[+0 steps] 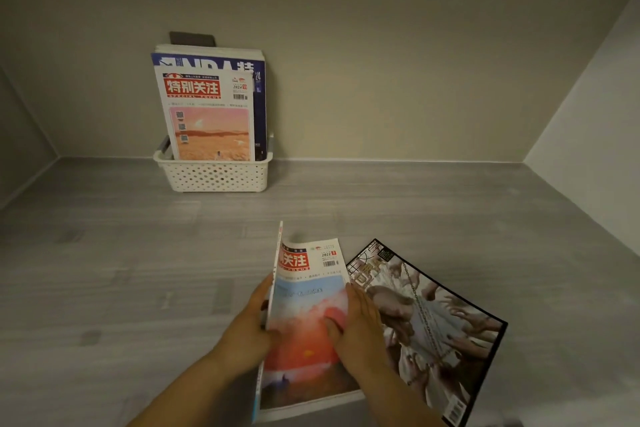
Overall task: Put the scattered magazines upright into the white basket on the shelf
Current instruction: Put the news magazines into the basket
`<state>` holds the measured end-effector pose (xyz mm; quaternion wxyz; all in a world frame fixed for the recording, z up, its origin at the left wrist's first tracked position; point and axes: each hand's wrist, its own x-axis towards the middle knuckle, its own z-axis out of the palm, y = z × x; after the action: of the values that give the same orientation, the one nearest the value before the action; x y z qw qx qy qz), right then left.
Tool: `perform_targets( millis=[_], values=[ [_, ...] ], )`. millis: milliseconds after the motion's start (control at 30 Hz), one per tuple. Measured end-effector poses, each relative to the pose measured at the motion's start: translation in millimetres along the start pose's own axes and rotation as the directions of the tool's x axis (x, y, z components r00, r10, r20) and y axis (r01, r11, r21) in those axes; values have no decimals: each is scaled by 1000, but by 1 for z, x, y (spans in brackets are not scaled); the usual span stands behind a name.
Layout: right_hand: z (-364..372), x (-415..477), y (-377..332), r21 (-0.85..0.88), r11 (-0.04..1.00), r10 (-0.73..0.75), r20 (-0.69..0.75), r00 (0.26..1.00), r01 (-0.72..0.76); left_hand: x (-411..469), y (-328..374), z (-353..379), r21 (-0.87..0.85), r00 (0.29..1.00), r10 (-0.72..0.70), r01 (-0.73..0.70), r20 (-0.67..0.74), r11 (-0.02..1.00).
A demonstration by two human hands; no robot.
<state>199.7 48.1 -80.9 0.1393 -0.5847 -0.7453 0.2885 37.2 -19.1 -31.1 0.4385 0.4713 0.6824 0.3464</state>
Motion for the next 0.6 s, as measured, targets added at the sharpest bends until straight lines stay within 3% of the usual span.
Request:
perform_targets(
  millis=[67,200,267,367,467,533,600],
  values=[
    [-3,2,-3,84,996,22,-7,1000,-21,-1,1,1,-6,999,54,-54,-9,999],
    [-11,12,-12,321,947,49,-79,996,-21,2,5,-15,-148,985,68,-92,-158,985],
    [-18,21,-19,514,856,115,-68,991,-64,6,9,-24,-173,984,62,-91,-168,981],
    [-32,41,-34,760,632,272,-39,962,-148,14,16,-43,-153,984,93,-116,-149,981],
    [-45,64,-52,880,445,359,-5,933,-167,26,17,-70,-149,979,124,-148,-160,978],
    [-49,75,-69,897,412,307,29,951,-160,37,15,-92,-153,975,125,-154,-183,976],
    [-51,89,-93,889,443,236,13,972,-119,52,12,-120,-150,966,132,-168,-223,974]
  ],
)
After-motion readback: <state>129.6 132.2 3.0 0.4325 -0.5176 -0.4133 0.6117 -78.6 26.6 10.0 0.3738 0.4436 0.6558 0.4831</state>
